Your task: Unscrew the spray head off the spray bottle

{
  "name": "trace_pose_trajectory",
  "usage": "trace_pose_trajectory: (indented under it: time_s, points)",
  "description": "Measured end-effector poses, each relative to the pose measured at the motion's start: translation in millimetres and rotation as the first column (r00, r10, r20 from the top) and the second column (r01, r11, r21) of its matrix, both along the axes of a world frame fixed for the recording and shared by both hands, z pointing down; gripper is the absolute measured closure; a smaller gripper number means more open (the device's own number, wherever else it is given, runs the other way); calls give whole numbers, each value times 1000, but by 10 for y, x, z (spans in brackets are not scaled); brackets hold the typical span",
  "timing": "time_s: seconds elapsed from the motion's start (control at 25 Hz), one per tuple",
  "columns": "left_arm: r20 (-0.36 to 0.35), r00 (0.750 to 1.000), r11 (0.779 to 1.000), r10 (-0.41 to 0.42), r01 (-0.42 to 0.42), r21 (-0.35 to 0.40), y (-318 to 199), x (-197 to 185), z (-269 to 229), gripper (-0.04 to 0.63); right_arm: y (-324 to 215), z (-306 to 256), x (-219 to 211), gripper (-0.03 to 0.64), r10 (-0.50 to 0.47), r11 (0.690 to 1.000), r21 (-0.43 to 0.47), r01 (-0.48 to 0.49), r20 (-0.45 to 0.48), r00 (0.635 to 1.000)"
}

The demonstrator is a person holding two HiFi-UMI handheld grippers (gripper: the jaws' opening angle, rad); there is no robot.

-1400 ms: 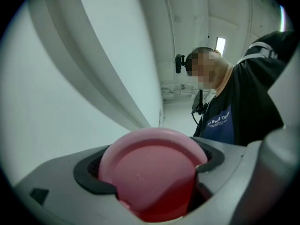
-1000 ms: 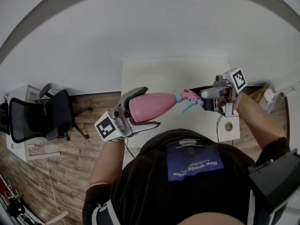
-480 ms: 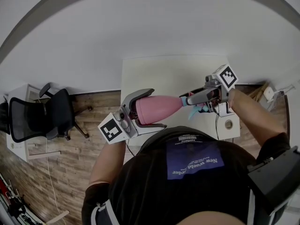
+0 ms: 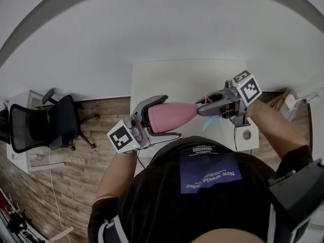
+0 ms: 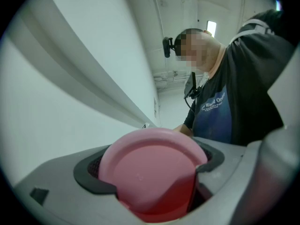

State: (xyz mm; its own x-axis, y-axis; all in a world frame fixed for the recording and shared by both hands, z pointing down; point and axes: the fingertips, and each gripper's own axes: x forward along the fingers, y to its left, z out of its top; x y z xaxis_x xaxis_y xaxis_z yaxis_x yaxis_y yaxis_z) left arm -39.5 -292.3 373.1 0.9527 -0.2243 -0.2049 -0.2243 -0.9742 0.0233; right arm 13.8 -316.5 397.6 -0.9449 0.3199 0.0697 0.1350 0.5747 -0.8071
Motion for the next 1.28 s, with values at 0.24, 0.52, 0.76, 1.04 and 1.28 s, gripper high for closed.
trace_pose_trajectory:
  time_s: [0.24,0.52,0.76,1.04,1.28]
  points:
    - [-131,991,982,34,-57,-178,-42,-6,43,103,72,-70,26,488,6,927,376,-3,-7,1000]
    - [-243,969,915,53,-145,-378,-176,-38,91,101,149,-111,31,488,-58,592,798,112,-96,994]
    - [-321,945,856,67,-220,-468,-187,-30,158,101,216,-67,75,488,-65,325,927,189,-177,982]
    - [-376,926,817,46,-251,-519,-265,-67,199,102,158,-80,15,486,-36,182,966,185,-182,983]
    - [-367,930,845,20,-212,-491,-279,-105,180,103,117,-157,2,483,5,165,973,160,-163,987]
